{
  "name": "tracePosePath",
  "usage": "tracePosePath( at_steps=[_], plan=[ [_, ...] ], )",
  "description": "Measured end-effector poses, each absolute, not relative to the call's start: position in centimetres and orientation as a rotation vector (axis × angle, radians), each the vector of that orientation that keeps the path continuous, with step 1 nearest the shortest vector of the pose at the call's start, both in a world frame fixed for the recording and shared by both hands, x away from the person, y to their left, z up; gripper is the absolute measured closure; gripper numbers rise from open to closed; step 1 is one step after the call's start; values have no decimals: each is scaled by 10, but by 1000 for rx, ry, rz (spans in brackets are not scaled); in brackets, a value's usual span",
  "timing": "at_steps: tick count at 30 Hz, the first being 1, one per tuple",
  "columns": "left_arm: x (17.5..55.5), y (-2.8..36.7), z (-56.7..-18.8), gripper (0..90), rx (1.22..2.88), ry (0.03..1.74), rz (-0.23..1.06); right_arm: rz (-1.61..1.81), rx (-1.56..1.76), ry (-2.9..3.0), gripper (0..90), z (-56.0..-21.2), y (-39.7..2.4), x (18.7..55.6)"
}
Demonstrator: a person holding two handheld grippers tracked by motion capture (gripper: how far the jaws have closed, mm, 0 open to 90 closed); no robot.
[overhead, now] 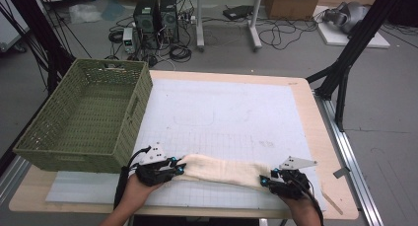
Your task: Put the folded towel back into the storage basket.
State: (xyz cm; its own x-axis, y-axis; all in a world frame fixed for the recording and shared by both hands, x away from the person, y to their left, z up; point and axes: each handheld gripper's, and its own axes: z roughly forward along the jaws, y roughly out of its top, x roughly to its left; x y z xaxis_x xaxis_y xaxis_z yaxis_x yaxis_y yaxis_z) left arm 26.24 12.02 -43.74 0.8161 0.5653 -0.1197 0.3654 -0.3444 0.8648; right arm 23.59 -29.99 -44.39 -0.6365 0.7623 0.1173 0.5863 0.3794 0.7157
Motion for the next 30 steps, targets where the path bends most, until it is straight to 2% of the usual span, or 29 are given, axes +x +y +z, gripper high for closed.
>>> tracePosePath(
  at_steps=[2, 6, 30],
  plan=[
    [262, 120, -438, 767, 1976, 691, 245, 1131, 1211, 2422, 752, -444, -300, 236],
    [261, 120, -437, 767, 1973, 686, 250, 1119, 1183, 2435, 791, -442, -299, 237],
    [253, 131, -424, 770, 1897, 618, 314, 1233, 994, 2289, 810, -424, -304, 238]
  ],
)
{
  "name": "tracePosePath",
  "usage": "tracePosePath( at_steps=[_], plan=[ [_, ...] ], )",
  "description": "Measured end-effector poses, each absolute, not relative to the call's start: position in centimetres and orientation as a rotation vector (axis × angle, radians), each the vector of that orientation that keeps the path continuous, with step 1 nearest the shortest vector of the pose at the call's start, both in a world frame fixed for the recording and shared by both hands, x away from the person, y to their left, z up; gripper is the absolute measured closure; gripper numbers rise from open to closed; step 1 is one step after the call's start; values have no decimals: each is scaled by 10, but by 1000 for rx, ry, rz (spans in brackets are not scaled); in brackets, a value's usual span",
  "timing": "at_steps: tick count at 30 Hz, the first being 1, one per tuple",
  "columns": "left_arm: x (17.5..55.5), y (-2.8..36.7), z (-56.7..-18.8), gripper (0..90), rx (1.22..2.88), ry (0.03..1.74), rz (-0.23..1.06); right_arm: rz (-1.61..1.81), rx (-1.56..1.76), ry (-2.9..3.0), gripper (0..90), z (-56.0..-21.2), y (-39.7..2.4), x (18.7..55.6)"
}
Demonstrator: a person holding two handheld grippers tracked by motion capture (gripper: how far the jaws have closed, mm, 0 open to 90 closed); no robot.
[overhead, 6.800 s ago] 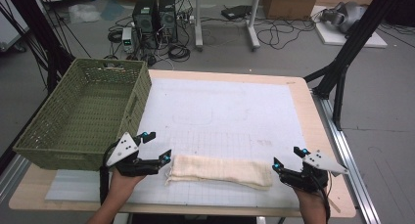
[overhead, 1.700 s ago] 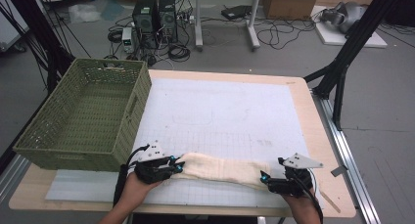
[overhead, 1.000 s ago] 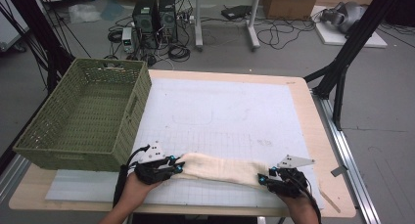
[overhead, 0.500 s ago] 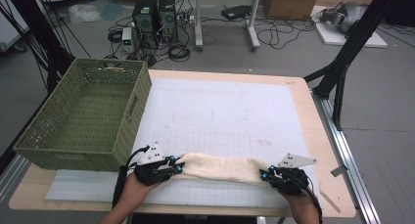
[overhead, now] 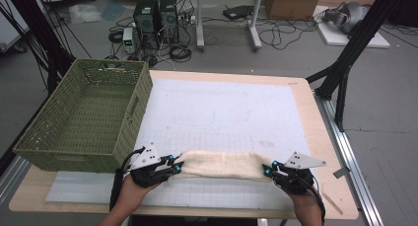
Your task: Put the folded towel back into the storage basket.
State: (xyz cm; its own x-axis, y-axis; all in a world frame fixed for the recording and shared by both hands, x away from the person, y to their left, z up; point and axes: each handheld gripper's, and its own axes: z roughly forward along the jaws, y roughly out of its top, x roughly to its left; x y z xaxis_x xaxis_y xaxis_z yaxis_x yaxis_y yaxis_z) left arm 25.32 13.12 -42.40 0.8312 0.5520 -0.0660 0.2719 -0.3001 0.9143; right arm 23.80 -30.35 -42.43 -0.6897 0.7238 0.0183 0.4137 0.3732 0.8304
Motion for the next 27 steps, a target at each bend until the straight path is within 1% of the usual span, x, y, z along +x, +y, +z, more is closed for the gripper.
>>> tracePosePath(
  at_steps=[16, 27],
  plan=[
    [238, 145, -400, 784, 1838, 622, 384, 1341, 922, 2211, 811, -409, -295, 255],
    [230, 165, -376, 784, 1762, 633, 451, 1457, 847, 2140, 814, -383, -279, 278]
  ],
)
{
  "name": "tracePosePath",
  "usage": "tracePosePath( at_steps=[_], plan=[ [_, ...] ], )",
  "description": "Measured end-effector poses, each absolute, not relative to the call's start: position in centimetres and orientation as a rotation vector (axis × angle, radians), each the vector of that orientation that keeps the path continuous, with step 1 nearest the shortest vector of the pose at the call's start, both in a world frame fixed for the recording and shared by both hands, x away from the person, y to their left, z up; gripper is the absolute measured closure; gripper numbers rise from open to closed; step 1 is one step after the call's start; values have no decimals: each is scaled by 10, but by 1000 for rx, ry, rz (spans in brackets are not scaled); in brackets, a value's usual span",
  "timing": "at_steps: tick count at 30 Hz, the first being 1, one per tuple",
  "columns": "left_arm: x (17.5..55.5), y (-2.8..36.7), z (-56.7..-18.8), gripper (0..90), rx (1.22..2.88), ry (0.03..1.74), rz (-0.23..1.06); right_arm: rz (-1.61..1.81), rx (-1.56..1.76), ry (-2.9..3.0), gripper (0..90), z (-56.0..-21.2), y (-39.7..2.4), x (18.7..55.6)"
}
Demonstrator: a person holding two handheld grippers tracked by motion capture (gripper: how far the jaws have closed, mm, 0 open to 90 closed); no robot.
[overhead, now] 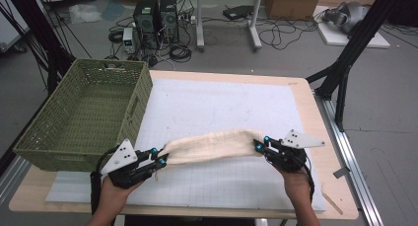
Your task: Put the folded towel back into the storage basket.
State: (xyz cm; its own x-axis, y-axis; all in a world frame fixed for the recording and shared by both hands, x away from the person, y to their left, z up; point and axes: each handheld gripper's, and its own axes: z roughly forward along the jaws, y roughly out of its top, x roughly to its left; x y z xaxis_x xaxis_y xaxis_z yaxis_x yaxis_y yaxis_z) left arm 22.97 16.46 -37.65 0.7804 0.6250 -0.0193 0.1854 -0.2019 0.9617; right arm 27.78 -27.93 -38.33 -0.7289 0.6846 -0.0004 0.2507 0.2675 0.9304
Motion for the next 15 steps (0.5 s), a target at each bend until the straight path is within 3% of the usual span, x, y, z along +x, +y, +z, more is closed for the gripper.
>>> tracePosePath(
  at_steps=[15],
  plan=[
    [222, 183, -352, 785, 1692, 648, 530, 1462, 747, 2112, 816, -338, -240, 330]
  ],
)
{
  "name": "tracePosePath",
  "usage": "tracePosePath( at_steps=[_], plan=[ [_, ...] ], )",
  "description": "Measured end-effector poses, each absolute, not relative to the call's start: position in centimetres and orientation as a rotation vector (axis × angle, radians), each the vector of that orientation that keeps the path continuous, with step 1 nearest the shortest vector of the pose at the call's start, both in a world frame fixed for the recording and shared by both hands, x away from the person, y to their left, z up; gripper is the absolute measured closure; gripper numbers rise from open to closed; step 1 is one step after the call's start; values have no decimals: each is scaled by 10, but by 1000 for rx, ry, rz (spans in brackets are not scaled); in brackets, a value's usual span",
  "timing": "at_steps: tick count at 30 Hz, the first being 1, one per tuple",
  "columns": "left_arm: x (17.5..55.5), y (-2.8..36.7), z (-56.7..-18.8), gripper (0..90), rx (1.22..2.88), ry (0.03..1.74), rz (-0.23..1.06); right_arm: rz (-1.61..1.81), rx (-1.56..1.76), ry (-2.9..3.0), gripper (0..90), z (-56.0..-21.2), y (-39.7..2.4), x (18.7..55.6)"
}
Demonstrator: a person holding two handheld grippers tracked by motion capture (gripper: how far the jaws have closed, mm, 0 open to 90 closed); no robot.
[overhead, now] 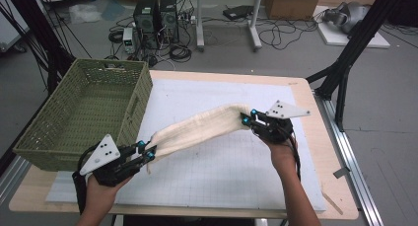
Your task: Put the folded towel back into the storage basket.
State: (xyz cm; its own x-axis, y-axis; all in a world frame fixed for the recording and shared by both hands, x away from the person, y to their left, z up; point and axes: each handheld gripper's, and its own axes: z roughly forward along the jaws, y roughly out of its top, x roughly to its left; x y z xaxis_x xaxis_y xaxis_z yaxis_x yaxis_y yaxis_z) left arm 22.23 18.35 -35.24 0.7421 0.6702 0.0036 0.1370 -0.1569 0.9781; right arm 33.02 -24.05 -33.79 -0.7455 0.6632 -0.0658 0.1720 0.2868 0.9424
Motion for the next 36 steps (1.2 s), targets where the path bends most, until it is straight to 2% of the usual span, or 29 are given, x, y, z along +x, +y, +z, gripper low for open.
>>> tracePosePath(
  at_steps=[25, 36],
  plan=[
    [213, 217, -325, 785, 1573, 686, 651, 1486, 634, 2117, 819, -267, -149, 407],
    [206, 235, -319, 786, 1534, 722, 700, 1485, 569, 2133, 819, -251, -109, 425]
  ],
)
